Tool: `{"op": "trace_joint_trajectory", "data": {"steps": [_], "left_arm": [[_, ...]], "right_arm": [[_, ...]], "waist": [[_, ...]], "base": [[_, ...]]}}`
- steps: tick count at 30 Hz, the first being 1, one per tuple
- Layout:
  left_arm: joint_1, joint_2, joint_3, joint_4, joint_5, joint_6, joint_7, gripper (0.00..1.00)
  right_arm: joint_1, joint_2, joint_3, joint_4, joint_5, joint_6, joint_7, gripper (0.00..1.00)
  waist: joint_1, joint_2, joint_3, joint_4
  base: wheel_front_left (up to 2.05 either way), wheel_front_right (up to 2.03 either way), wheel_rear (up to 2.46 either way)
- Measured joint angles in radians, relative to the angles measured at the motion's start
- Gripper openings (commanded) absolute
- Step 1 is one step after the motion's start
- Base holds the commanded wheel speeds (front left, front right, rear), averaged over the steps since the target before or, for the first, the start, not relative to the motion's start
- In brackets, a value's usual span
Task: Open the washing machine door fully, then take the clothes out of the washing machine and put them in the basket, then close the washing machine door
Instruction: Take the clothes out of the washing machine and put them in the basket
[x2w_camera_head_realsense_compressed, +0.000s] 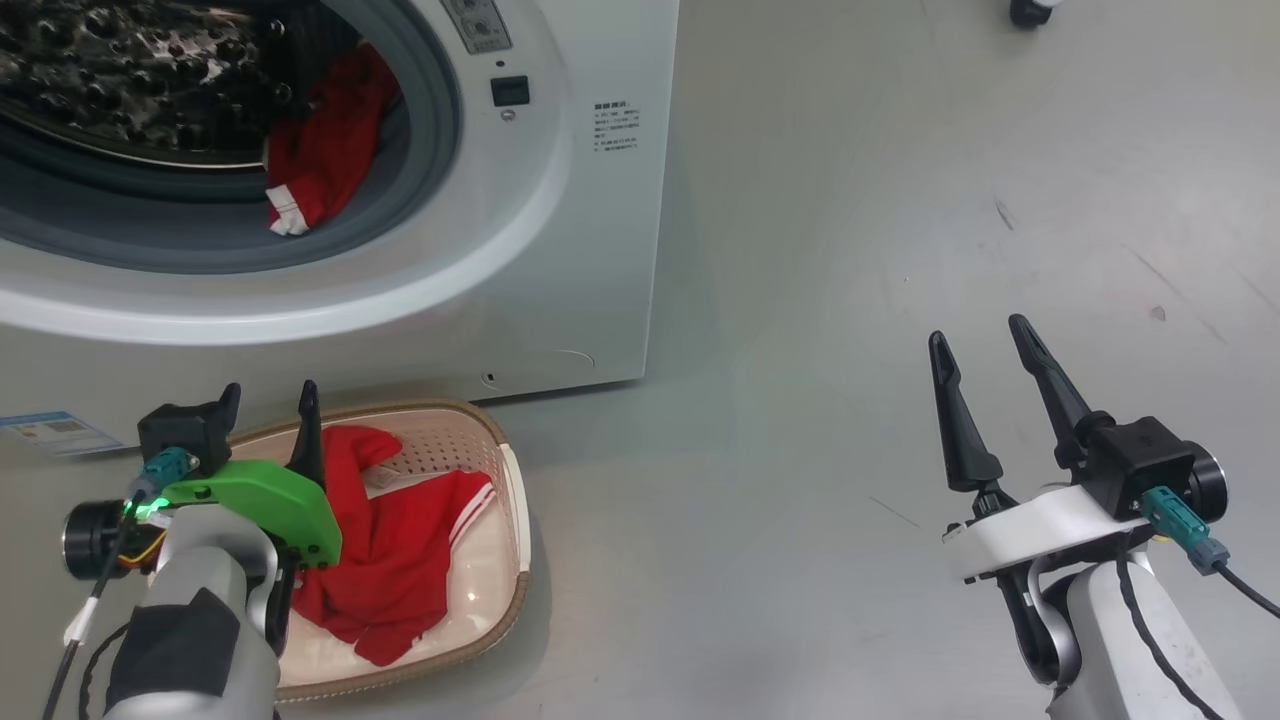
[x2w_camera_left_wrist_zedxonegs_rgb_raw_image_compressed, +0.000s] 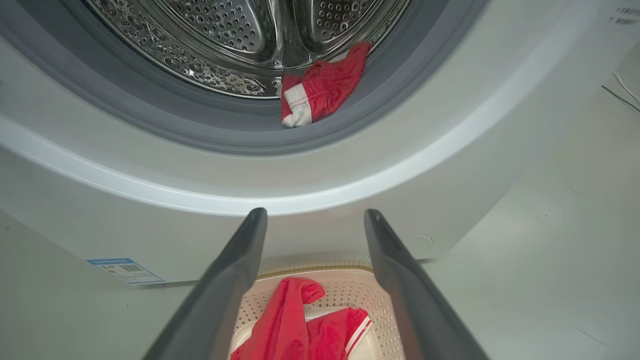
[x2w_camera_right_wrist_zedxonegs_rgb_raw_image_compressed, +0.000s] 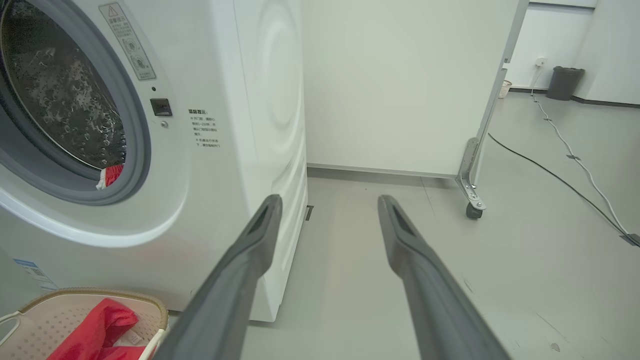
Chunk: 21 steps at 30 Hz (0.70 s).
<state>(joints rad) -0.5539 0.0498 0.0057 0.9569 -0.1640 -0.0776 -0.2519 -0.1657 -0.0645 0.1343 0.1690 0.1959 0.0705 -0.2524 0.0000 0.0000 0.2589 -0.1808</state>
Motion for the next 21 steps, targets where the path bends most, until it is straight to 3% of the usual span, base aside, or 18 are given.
{"op": "trace_joint_trajectory", "data": {"steps": [8, 21], "left_arm": [[0.061, -0.004, 0.012, -0.196, -0.002, -0.007, 0.0, 1.0], [0.225, -0.011, 0.023, -0.377, -0.012, -0.011, 0.0, 1.0]], "right_arm": [[0.025, 0.001, -0.004, -0.011, -0.005, 0.0, 0.0, 1.0], [0.085, 0.002, -0.013, -0.025, -0.005, 0.003, 0.0, 1.0]], "waist": [[0.0, 0.0, -0.07, 0.039], [0.0, 0.0, -0.151, 0.064]], "base": [[0.0, 0.0, 0.0], [0.0, 0.0, 0.0]]}}
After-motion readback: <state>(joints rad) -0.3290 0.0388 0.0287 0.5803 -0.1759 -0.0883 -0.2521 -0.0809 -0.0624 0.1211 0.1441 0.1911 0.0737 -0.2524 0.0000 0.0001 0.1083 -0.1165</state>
